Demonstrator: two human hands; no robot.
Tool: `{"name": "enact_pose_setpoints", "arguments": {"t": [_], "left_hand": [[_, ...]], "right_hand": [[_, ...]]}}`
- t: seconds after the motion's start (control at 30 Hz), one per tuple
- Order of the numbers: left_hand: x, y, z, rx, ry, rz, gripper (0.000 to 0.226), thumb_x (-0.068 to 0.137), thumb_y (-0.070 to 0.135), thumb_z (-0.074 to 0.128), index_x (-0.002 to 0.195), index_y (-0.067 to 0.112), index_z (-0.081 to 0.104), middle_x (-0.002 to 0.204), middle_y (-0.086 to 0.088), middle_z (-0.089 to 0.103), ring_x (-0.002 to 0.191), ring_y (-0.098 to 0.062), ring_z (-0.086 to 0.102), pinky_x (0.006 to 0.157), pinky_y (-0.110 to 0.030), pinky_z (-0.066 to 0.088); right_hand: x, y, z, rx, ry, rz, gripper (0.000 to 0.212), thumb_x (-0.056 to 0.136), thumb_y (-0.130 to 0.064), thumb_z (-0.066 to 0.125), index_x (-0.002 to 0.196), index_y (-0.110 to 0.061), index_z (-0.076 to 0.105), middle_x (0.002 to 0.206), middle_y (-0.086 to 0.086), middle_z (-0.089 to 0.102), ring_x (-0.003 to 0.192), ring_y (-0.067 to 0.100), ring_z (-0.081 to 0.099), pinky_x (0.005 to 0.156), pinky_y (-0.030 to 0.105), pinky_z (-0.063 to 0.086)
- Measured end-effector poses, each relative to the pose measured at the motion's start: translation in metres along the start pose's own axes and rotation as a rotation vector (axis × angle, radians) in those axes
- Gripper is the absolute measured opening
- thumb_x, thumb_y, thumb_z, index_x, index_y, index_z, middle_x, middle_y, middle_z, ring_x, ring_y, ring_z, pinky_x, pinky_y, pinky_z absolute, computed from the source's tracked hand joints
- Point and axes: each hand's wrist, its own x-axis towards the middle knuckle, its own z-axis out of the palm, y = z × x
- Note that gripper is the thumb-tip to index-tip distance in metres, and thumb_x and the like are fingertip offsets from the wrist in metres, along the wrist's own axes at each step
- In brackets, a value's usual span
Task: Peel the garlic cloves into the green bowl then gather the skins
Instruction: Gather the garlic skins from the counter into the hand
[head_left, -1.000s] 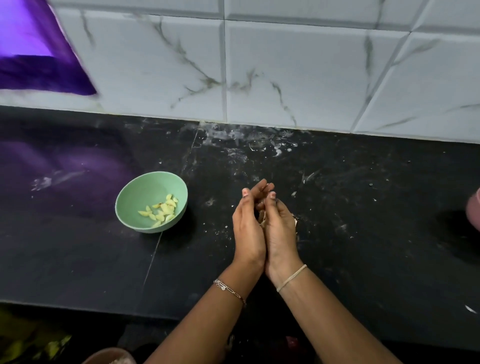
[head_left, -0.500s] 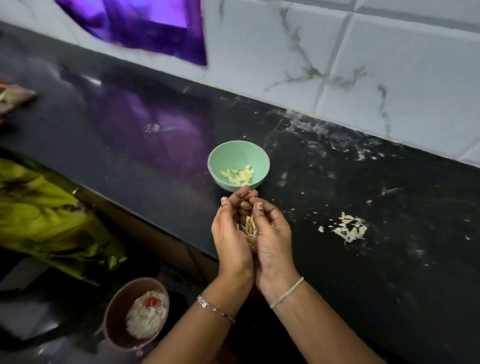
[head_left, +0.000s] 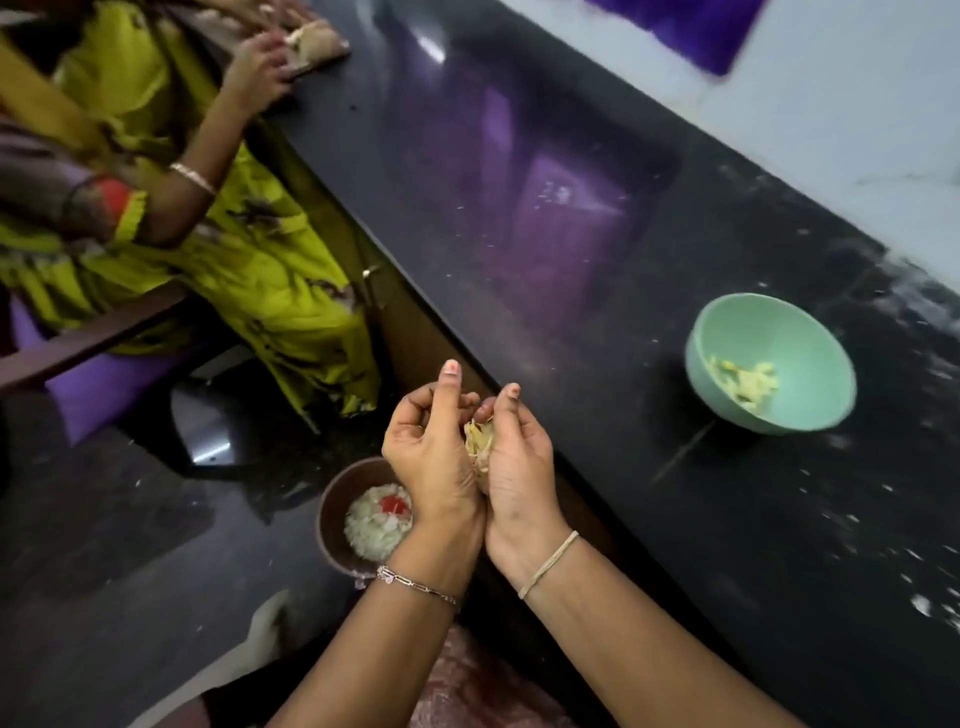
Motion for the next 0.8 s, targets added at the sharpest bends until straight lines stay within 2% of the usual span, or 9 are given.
{"name": "enact_pose_setpoints", "arguments": {"t": [0.2,0.4,0.47,0.53,0.63,0.7,0.8], "left_hand": [[0.083,0.001,-0.051,-0.084,0.168,-0.002,0.030,0.090,0.022,0.066,0.065,0.013,0.053,0.054,0.000,0.054,0.051,-0.011,0.052,0.062,-0.029,0.050],[0.142,-0.019,-0.110,-0.339,0.400,-0.123,0.046,0.100,0.039,0.044,0.064,0.012,0.055,0.056,-0.001,0.055,0.050,-0.014,0.053,0.054,-0.026,0.048],[0.157,-0.034,-0.133,-0.375,0.458,-0.150,0.048,0.101,0.041,0.040,0.064,0.013,0.055,0.054,-0.001,0.056,0.050,-0.016,0.055,0.052,-0.025,0.050],[0.171,-0.051,-0.155,-0.400,0.518,-0.200,0.047,0.101,0.041,0.040,0.066,0.013,0.055,0.055,-0.001,0.058,0.053,-0.016,0.057,0.052,-0.024,0.052],[0.192,-0.084,-0.189,-0.449,0.540,-0.316,0.046,0.101,0.037,0.040,0.068,0.009,0.057,0.054,-0.004,0.060,0.052,-0.016,0.060,0.048,-0.023,0.053],[0.206,-0.105,-0.210,-0.468,0.541,-0.411,0.042,0.101,0.033,0.041,0.074,0.006,0.059,0.056,-0.005,0.062,0.052,-0.017,0.062,0.047,-0.022,0.053],[0.227,-0.137,-0.238,-0.466,0.561,-0.495,0.039,0.102,0.029,0.040,0.076,0.006,0.059,0.057,-0.006,0.063,0.051,-0.016,0.063,0.044,-0.021,0.052]], "right_hand": [[0.046,0.068,0.050,-0.157,-0.050,0.177,0.030,0.096,-0.027,0.058,0.074,-0.007,0.065,0.069,0.005,0.070,0.064,0.013,0.067,0.062,0.023,0.054],[0.089,0.138,0.064,-0.235,-0.001,0.374,0.038,0.103,-0.030,0.045,0.075,-0.008,0.059,0.068,0.007,0.067,0.066,0.019,0.065,0.067,0.032,0.056],[0.105,0.169,0.061,-0.288,0.045,0.419,0.040,0.103,-0.035,0.042,0.081,-0.007,0.061,0.081,0.013,0.070,0.074,0.024,0.068,0.075,0.037,0.057],[0.119,0.200,0.057,-0.324,0.090,0.477,0.044,0.103,-0.039,0.040,0.100,-0.002,0.064,0.102,0.020,0.069,0.092,0.031,0.068,0.086,0.042,0.056],[0.142,0.238,0.047,-0.279,0.151,0.617,0.046,0.104,-0.034,0.037,0.114,0.004,0.061,0.112,0.024,0.063,0.103,0.036,0.061,0.090,0.041,0.050],[0.159,0.262,0.041,-0.212,0.183,0.683,0.041,0.104,-0.028,0.038,0.114,0.006,0.061,0.117,0.026,0.062,0.100,0.037,0.061,0.094,0.042,0.047],[0.182,0.302,0.024,-0.110,0.204,0.737,0.038,0.100,-0.025,0.040,0.113,0.005,0.061,0.102,0.021,0.064,0.085,0.032,0.060,0.087,0.042,0.047]]}}
